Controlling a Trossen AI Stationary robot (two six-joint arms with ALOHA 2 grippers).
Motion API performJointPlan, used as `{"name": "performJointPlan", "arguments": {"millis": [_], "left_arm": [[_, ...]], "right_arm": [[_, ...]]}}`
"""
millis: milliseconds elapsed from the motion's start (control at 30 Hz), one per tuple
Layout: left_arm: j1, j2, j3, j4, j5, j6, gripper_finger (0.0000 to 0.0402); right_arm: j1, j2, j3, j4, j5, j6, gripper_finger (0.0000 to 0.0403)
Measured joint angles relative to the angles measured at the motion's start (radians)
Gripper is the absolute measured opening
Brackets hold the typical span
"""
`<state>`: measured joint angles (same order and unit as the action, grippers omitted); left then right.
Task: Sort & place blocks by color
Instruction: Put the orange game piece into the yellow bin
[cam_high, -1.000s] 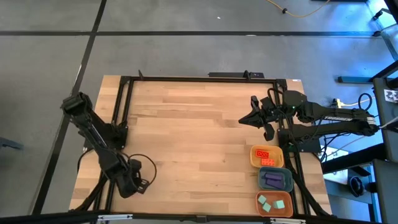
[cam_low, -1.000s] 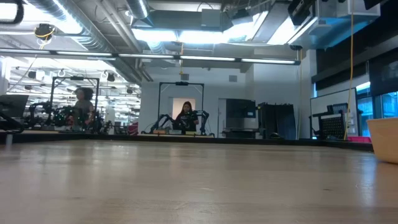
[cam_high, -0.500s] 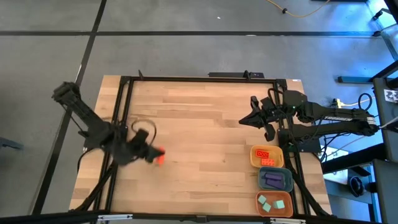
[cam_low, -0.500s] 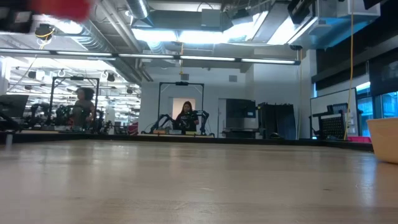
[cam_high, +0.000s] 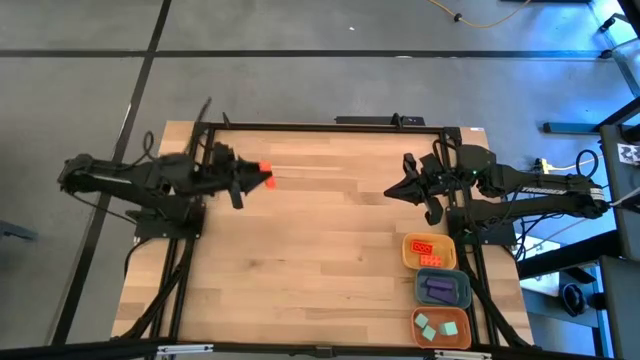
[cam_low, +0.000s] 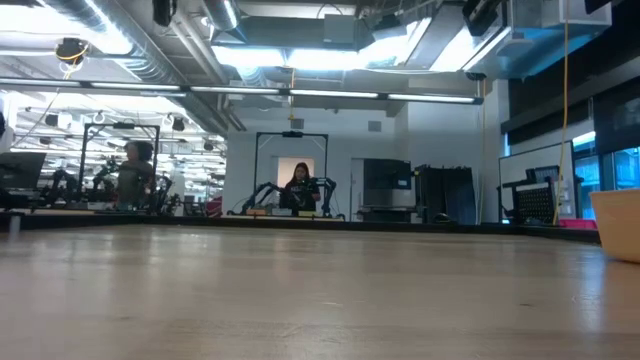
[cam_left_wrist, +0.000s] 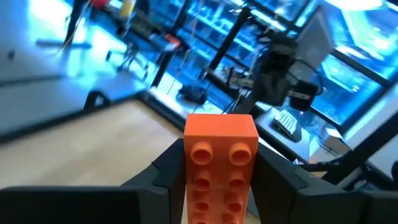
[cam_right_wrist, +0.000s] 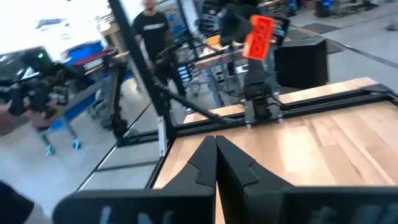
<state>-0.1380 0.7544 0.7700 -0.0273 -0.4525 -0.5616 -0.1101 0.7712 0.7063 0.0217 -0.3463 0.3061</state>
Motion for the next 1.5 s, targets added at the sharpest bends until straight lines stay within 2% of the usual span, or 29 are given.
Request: {"name": "performJointPlan", "arguments": {"millis": [167, 400, 600, 933, 1033, 1167, 1267, 1500], "left_arm": [[0.106, -0.046, 0.000, 0.038, 0.179, 0.102, 0.0129], [0.130, -0.038, 0.000, 0.070, 0.272, 0.104, 0.0129], [0.130, 0.012, 0.000, 0.137, 0.309, 0.129, 0.0129], [0.131, 0.033, 0.001, 0.149, 0.309, 0.172, 0.0129], [0.131, 0.033, 0.001, 0.151, 0.309, 0.172, 0.0129], [0.131, 0.059, 0.001, 0.161, 0.307, 0.172, 0.0129], [0.131, 0.105, -0.001, 0.167, 0.313, 0.172, 0.0129], [0.143, 0.194, 0.001, 0.315, 0.340, 0.172, 0.0129]], "right_arm": [[0.000, 0.000, 0.000, 0.006, 0.065, 0.029, 0.0000], [0.000, 0.000, 0.000, 0.005, 0.091, 0.008, 0.0000], [0.000, 0.000, 0.000, 0.007, 0.076, -0.023, 0.0000], [0.000, 0.000, 0.000, 0.019, 0.065, -0.026, 0.0002], [0.000, 0.000, 0.000, 0.019, 0.096, -0.019, 0.0012], [0.000, 0.013, 0.000, 0.022, 0.154, 0.036, 0.0060], [0.003, 0.043, 0.000, 0.046, 0.153, 0.057, 0.0120], [0.044, 0.136, 0.000, 0.134, 0.213, 0.058, 0.0273]]}}
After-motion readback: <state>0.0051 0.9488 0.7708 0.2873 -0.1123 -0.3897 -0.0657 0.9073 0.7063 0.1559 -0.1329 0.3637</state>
